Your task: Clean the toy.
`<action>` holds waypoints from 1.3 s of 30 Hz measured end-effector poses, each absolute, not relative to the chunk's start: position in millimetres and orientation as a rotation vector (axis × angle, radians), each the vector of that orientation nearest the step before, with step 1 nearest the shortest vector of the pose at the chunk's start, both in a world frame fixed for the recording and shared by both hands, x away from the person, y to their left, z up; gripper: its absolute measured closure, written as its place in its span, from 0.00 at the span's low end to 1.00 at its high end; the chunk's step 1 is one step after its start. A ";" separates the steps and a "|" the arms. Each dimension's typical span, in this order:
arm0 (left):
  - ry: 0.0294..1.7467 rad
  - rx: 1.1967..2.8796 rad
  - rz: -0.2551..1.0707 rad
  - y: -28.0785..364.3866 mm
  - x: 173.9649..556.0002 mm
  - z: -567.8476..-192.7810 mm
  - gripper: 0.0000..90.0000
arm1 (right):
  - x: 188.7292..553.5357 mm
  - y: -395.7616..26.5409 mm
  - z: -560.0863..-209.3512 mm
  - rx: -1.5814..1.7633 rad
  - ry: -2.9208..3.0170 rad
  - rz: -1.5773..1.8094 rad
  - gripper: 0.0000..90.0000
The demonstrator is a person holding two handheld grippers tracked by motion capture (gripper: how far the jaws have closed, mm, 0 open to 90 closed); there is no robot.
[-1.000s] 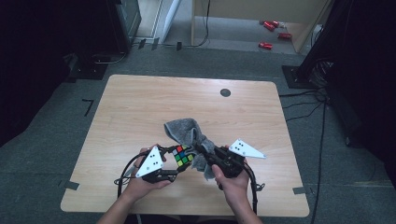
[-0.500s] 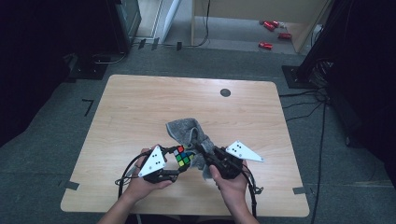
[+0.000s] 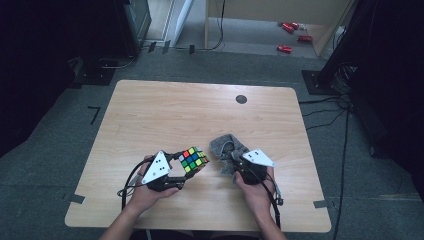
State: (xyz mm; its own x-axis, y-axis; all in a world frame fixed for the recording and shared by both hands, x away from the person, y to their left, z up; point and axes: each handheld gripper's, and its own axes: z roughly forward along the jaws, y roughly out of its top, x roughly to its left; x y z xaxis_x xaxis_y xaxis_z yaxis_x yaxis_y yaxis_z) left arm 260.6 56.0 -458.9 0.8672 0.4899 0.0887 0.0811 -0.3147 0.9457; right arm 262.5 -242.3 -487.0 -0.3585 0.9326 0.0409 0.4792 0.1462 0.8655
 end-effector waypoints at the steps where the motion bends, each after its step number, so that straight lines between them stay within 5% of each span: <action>1: 0.426 1.868 0.435 56.2 260.7 -459.3 0.39 | 264.0 -240.8 -491.3 1.336 1.930 1.116 0.73; 9: 0.447 1.867 0.450 64.1 264.7 -458.9 0.39 | 264.2 -227.6 -478.8 1.246 2.150 1.193 0.18; 15: 0.466 1.845 0.449 71.3 267.3 -456.8 0.39 | 257.3 -256.6 -448.1 1.005 2.233 1.298 0.42; 19: 0.467 1.852 0.448 70.8 268.0 -458.0 0.39 | 264.4 -273.9 -472.1 1.054 2.299 1.092 0.56; 23: 0.461 1.862 0.446 68.4 267.9 -459.1 0.39 | 268.4 -268.6 -501.7 1.112 2.339 1.049 0.60; 30: 0.462 1.867 0.452 69.5 268.2 -459.5 0.39 | 263.8 -234.1 -508.2 1.381 2.141 1.000 0.56; 33: 0.470 1.858 0.454 72.2 268.8 -458.4 0.39 | 257.5 -216.2 -503.9 1.469 2.090 1.033 0.44; 39: 0.487 1.840 0.448 77.5 270.6 -456.1 0.39 | 257.1 -216.7 -474.8 1.097 2.197 1.172 0.25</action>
